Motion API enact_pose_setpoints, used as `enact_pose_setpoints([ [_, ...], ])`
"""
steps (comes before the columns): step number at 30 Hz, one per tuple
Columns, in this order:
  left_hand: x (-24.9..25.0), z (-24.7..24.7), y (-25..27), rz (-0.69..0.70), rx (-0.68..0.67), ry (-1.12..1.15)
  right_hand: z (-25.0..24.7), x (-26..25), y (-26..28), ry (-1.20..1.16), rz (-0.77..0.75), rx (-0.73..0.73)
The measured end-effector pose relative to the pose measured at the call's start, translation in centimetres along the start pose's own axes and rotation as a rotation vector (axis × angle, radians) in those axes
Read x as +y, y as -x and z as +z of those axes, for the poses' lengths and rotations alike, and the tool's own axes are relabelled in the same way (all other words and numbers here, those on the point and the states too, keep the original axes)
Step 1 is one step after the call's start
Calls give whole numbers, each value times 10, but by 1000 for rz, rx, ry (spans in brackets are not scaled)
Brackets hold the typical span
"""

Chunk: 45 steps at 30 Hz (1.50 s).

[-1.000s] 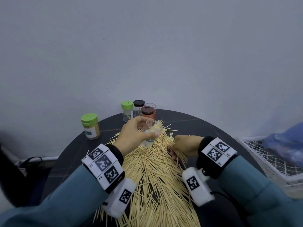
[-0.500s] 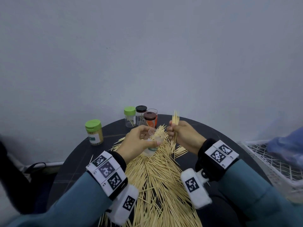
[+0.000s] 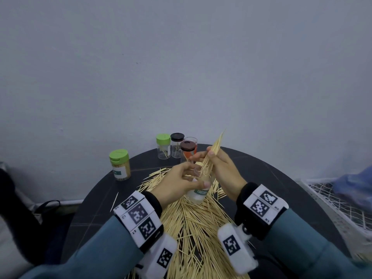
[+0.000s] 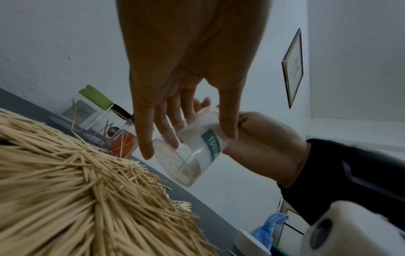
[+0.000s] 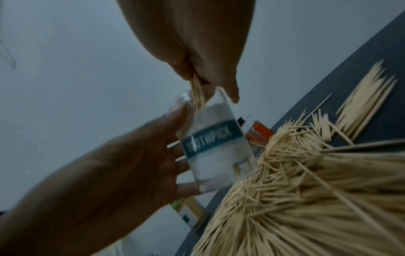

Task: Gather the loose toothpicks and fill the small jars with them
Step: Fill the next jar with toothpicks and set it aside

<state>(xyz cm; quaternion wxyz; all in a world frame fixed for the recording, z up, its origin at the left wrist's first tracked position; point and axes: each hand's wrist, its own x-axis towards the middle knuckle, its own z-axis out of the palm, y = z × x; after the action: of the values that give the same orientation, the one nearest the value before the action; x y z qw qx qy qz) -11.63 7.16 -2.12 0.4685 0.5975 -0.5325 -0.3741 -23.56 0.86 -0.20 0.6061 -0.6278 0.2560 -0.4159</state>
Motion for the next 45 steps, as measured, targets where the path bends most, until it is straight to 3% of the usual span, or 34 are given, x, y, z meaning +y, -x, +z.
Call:
enact_pose_setpoints([
  [11,-1,-6,-3,64,60,50,1,8,5,-10,23,-81],
  [24,-2,-12,-5,64,94,35,-11,3,0,244,40,-21],
  [28,1,-20,-7,84,138,42,-35,0,-18,521,97,-19],
  [32,2,-26,-13,80,162,35,-60,13,-36,1294,386,-313],
  [34,2,-26,-16,69,157,32,-66,20,-39,1542,493,-377],
  [38,1,-28,-19,72,146,15,-72,29,-43,1676,523,-417],
  [45,1,-28,-19,78,139,-7,-68,29,-36,1731,383,-524],
])
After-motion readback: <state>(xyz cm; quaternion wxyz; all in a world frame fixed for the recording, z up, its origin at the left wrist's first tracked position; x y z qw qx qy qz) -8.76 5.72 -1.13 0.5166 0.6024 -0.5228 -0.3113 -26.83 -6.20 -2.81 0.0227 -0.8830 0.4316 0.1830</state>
